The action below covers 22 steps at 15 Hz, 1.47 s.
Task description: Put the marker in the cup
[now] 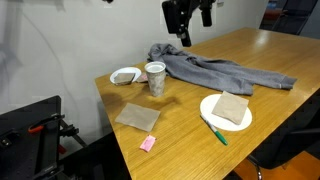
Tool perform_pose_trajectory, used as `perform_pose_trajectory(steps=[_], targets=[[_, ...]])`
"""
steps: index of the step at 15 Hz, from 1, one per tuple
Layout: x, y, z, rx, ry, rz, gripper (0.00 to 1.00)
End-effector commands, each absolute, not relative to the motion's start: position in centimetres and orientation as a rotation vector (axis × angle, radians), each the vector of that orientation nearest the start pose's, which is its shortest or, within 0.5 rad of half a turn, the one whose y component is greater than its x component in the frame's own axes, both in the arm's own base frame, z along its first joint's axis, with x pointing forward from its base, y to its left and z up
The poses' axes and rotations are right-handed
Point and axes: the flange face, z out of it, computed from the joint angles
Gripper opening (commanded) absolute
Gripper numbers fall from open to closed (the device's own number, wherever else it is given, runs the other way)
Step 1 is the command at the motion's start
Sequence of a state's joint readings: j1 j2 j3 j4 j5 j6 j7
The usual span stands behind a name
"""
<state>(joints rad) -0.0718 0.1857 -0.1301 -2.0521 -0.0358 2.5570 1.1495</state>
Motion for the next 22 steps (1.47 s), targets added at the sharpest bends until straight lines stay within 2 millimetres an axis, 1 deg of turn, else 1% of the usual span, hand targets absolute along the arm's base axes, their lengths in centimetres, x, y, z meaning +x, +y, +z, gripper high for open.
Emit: perform_pose_trajectory(steps=[1, 4, 8, 12, 16, 22], targets=[[61.1, -13.9, 36.0, -2.303, 1.971, -0.49, 1.0], [61.7, -15.4, 33.6, -2.275, 2.05, -0.477, 1.0], [62.5, -16.8, 30.3, -2.243, 2.117, -0.46, 1.0], [63.4, -17.3, 27.3, -2.224, 2.126, -0.461, 1.0], [64.1, -17.8, 24.7, -2.176, 2.167, -0.442, 1.0], [64.0, -20.0, 21.5, -2.105, 2.292, -0.375, 1.0]])
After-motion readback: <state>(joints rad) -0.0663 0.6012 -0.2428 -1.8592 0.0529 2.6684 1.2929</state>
